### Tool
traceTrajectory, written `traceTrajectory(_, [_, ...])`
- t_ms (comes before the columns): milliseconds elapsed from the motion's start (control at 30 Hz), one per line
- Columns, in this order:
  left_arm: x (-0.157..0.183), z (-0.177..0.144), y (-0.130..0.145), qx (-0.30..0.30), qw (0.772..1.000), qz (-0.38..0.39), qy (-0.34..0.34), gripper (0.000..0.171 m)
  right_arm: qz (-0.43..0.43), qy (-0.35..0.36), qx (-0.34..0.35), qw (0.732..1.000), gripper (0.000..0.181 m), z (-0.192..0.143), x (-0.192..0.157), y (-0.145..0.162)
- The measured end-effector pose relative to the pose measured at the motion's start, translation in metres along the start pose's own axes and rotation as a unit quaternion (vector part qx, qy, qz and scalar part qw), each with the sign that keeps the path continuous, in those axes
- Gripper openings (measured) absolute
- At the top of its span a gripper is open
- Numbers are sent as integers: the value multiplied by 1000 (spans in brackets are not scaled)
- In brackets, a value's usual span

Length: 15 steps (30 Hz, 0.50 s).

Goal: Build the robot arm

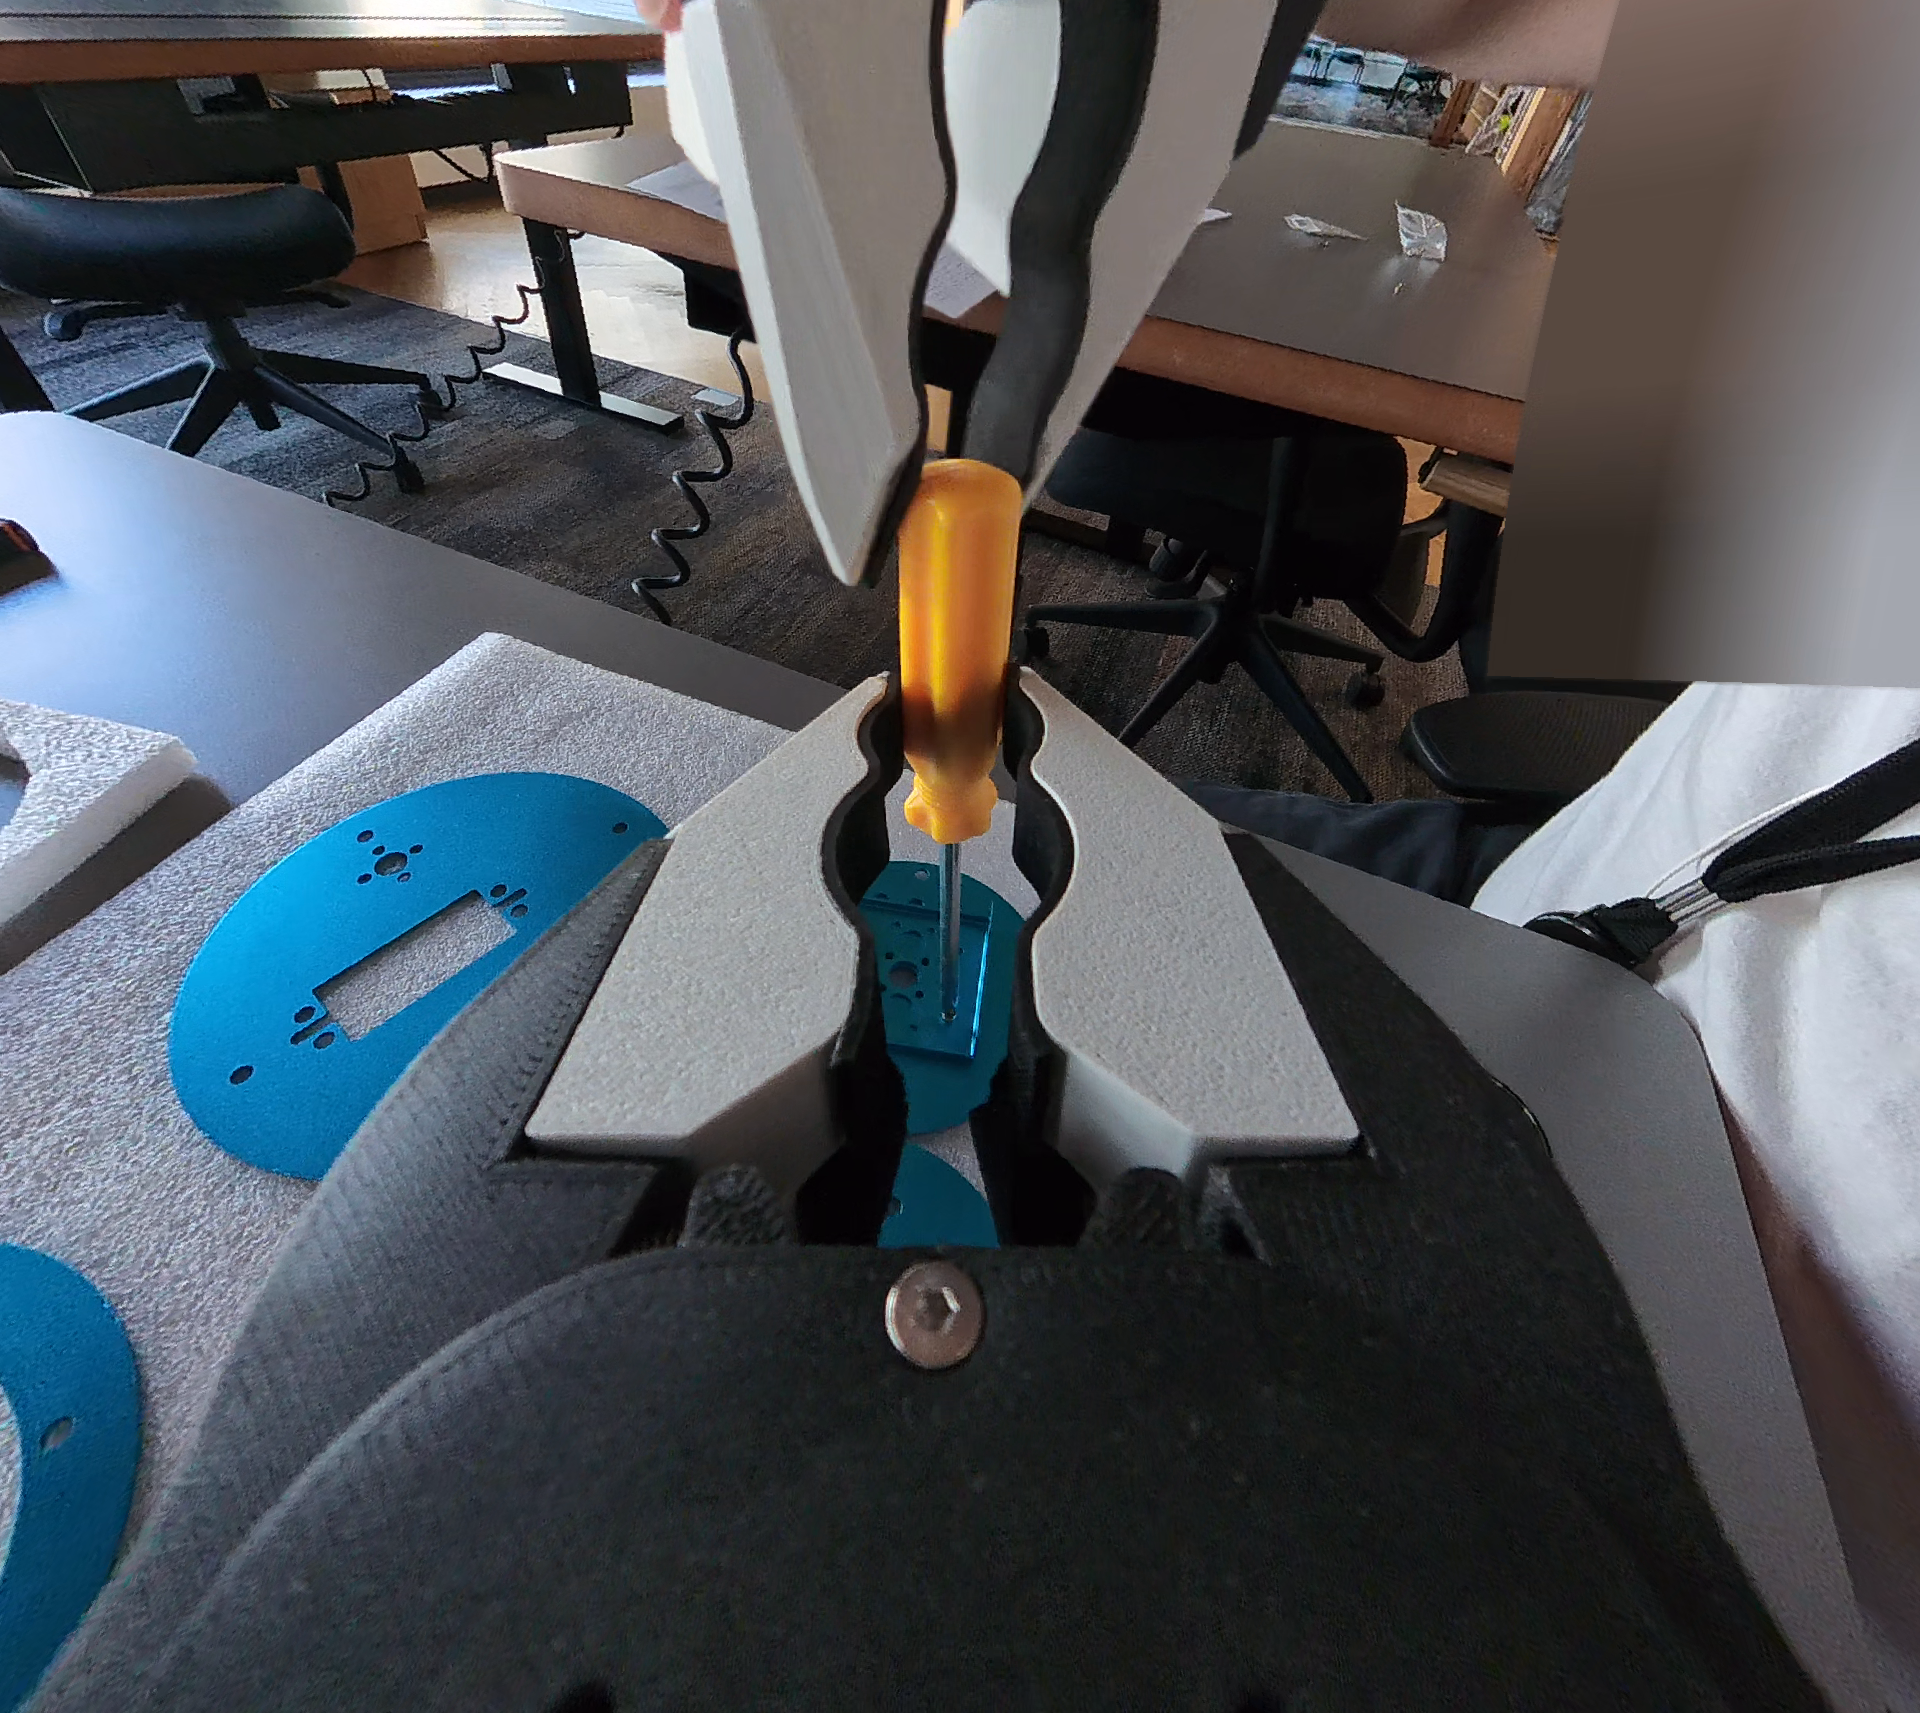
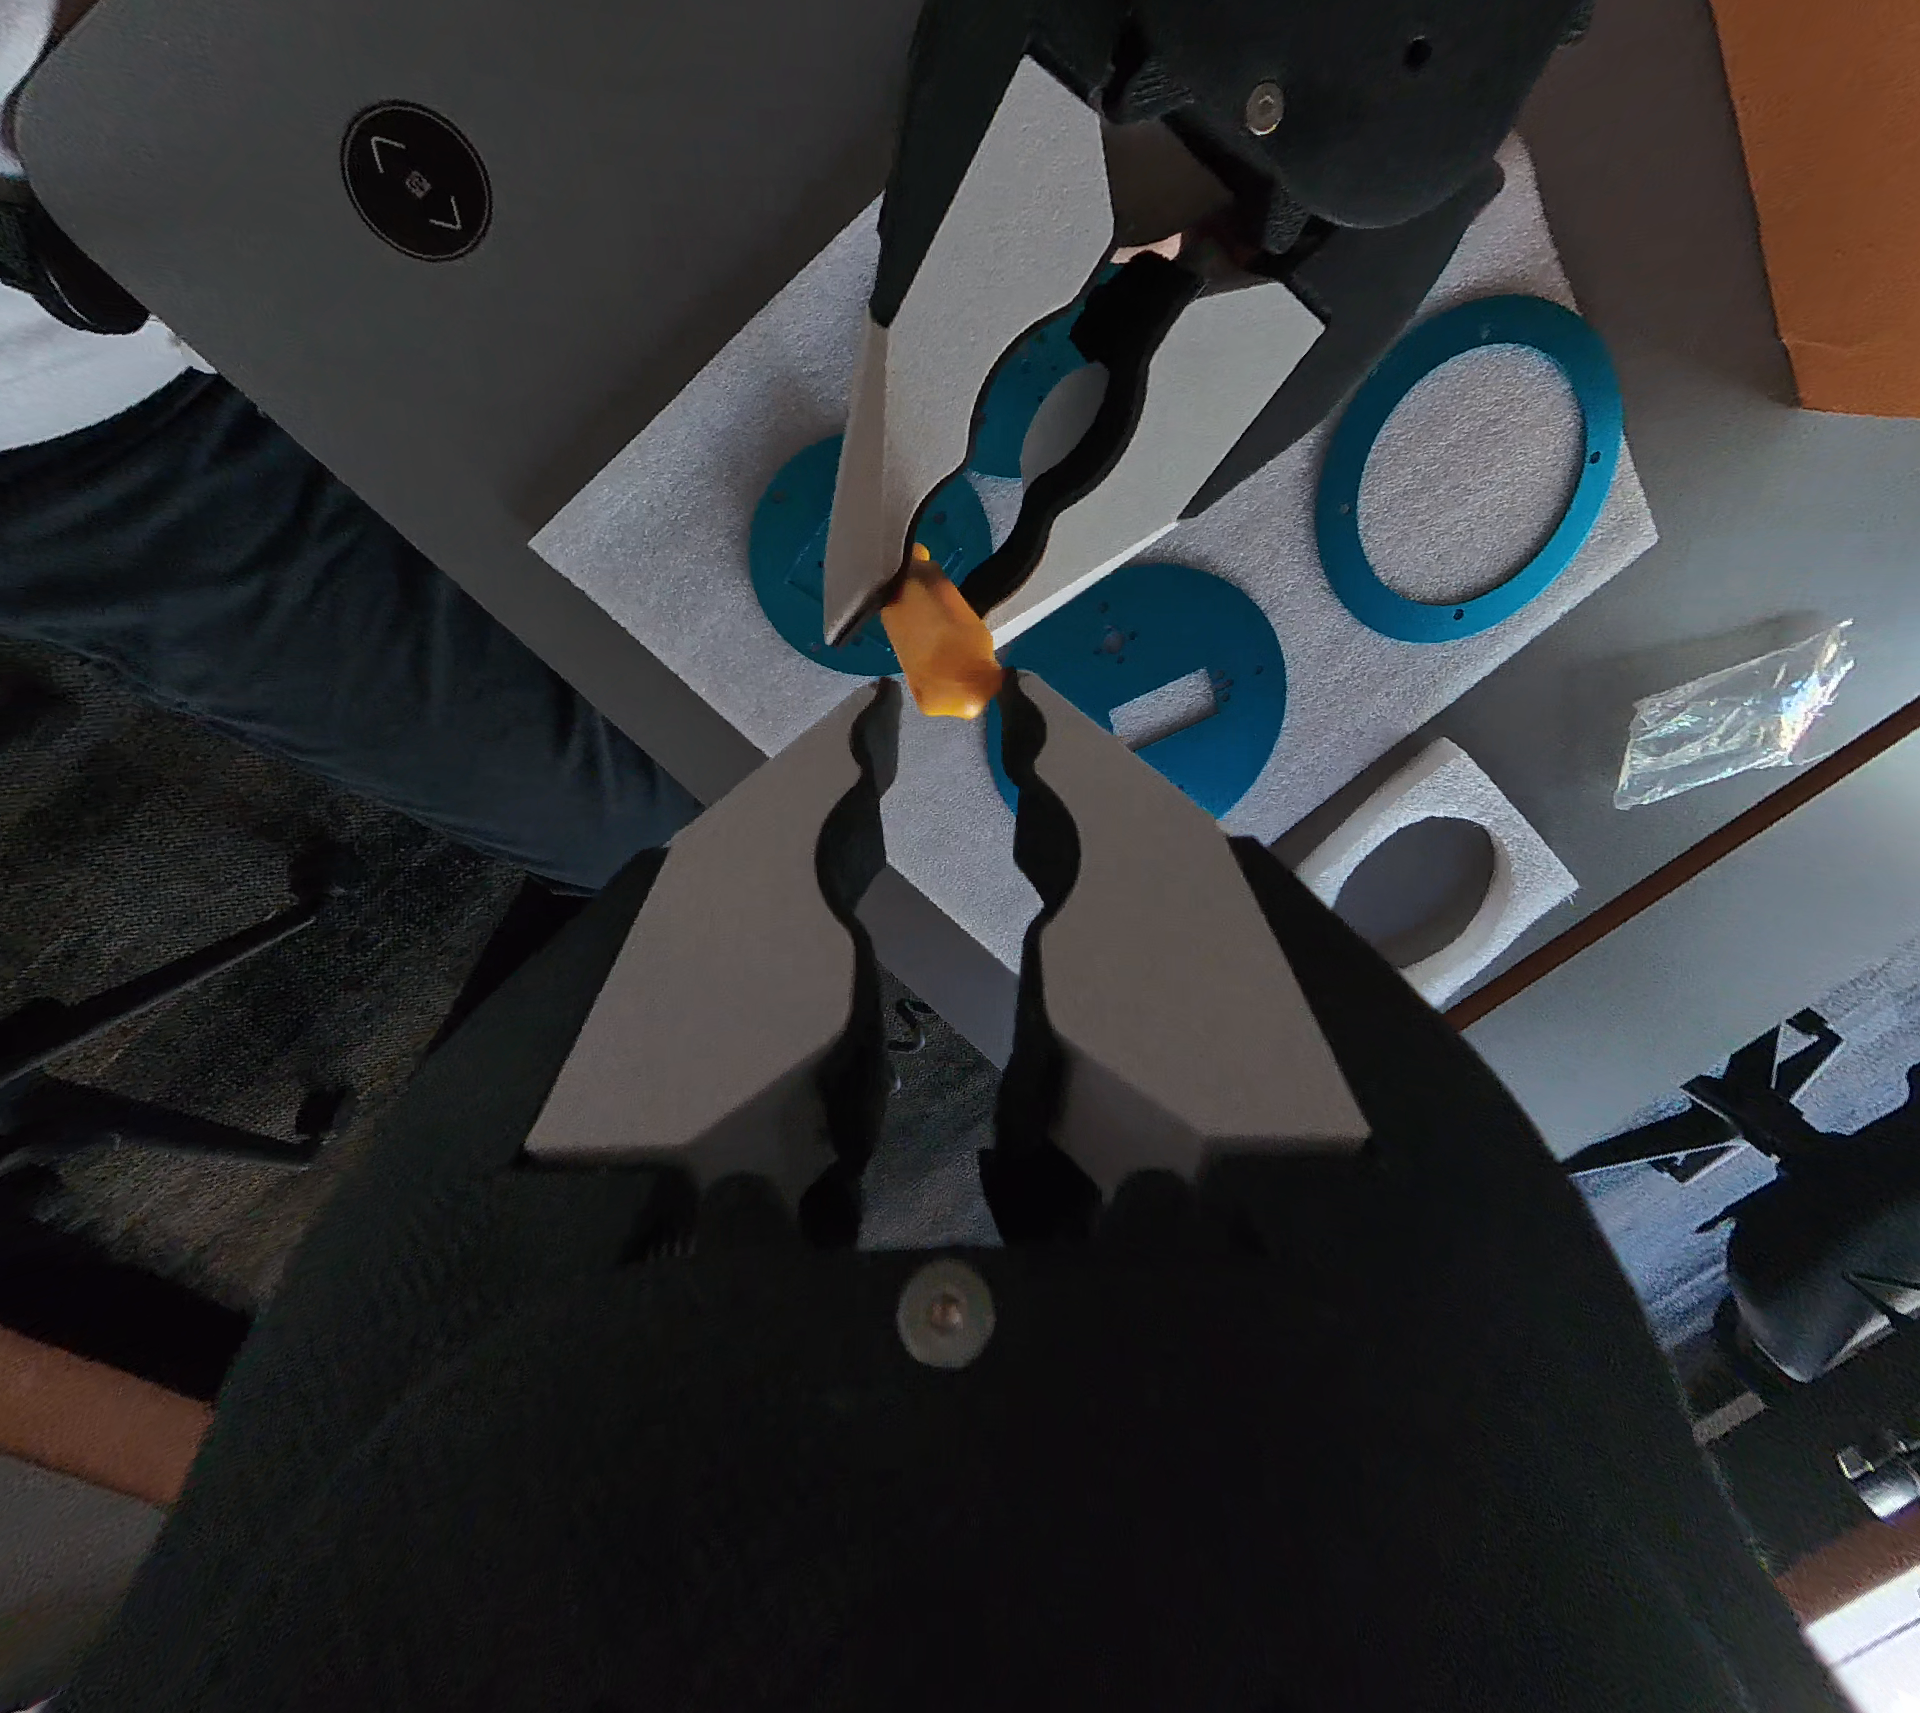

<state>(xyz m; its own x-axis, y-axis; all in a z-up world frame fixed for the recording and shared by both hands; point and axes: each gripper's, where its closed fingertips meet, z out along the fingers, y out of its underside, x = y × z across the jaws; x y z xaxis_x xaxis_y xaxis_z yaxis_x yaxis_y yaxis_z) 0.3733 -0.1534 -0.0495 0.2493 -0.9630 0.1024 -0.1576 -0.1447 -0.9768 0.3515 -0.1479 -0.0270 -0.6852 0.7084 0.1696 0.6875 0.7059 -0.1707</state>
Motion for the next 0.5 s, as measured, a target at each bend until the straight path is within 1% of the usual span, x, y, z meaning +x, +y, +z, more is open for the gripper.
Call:
traceTrajectory(33, [0, 0, 0, -1, 1000, 2, -1, 17, 3, 2, -3, 1000, 16, 1, 1, 0])
traceTrajectory(233, [-1, 1, 0, -1, 1000, 5, -7, 17, 62, -14, -27, 998, 15, 0, -1, 4])
traceTrajectory(500, [-2, 1, 2, -9, 1000, 16, -15, 17, 174, -27, -73, 982, 15, -1, -4, 9])
